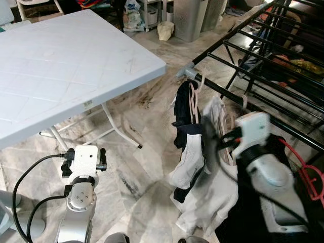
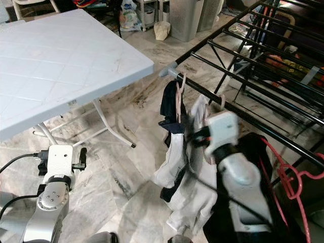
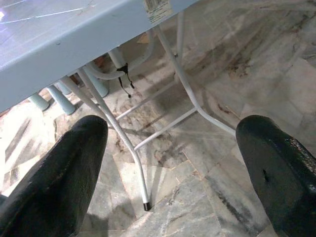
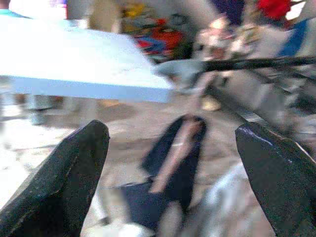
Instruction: Hang hanger
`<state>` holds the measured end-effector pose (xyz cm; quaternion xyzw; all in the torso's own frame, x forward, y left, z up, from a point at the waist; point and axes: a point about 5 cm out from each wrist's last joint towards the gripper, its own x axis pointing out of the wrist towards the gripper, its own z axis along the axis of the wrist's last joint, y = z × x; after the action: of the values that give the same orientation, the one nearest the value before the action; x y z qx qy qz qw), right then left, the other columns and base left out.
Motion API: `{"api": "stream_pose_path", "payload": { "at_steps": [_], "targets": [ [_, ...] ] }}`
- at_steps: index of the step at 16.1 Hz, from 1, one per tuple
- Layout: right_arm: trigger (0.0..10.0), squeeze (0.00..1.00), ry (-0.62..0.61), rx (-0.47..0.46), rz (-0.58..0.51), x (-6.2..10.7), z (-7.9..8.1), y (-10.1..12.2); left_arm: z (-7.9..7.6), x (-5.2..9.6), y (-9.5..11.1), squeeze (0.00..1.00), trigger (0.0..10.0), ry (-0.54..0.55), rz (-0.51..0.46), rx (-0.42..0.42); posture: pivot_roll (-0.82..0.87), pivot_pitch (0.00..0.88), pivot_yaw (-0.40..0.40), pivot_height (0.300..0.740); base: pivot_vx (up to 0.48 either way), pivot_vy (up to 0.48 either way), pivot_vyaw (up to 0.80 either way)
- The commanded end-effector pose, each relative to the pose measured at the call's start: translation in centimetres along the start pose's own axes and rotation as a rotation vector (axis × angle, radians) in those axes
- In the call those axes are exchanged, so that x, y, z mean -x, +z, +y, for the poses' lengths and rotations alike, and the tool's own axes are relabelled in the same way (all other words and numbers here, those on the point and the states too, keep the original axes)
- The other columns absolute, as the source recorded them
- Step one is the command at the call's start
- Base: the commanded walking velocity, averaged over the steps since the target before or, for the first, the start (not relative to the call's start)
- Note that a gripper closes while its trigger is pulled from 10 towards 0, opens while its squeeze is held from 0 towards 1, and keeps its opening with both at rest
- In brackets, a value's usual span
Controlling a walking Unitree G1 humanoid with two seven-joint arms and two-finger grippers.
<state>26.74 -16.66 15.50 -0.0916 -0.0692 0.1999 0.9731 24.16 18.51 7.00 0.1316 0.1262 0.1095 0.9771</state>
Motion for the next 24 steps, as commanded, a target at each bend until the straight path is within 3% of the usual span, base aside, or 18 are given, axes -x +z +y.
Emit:
{"api": "stream_pose_path", "payload": {
  "at_steps": [1, 5, 9, 11, 15, 19, 24],
  "targets": [
    [10.0, 0.00, 0.080, -0.051, 0.039, 0.2, 0.9, -0.5, 0.2, -0.2, 0.0, 0.00, 10.0, 0.013, 0.003, -0.005, -0.04, 0.064, 0.004, 0.740, 0.000, 0.000, 0.00],
    [10.0, 0.00, 0.153, -0.097, 0.194, 0.1, 1.9, -2.9, 0.1, -0.3, 0.0, 0.00, 10.0, 0.010, 0.004, -0.002, -0.04, 0.063, 0.002, 0.740, 0.000, 0.000, 0.00],
    [10.0, 0.00, 0.137, -0.147, 0.347, -1.8, 2.5, -5.5, 0.1, -0.3, -0.1, 0.00, 10.0, 0.003, 0.013, -0.003, -0.02, 0.069, -0.001, 0.740, 0.000, 0.000, 0.00],
    [10.0, 0.00, 0.073, -0.161, 0.425, -3.6, 2.5, -6.7, 0.3, -0.1, -0.5, 0.00, 10.0, 0.000, 0.034, -0.005, 0.00, 0.079, -0.012, 0.740, 0.000, 0.000, 0.00],
    [10.0, 0.00, -0.039, -0.113, 0.411, -6.0, 0.9, -6.2, 0.6, 0.6, -1.1, 0.00, 10.0, -0.001, 0.057, -0.002, 0.02, 0.101, -0.021, 0.740, 0.000, 0.000, 0.00],
    [10.0, 0.00, -0.135, -0.082, 0.449, -6.5, -0.3, -6.9, 0.8, 0.8, -1.2, 0.00, 10.0, 0.000, 0.066, -0.002, 0.02, 0.108, -0.026, 0.740, 0.000, 0.000, 0.00],
    [10.0, 0.00, -0.109, -0.137, 0.522, -6.7, 1.0, -8.8, 0.4, 0.6, -1.1, 0.00, 10.0, -0.023, 0.072, 0.006, 0.02, 0.102, -0.014, 0.740, 0.000, 0.000, 0.00]
  ]
}}
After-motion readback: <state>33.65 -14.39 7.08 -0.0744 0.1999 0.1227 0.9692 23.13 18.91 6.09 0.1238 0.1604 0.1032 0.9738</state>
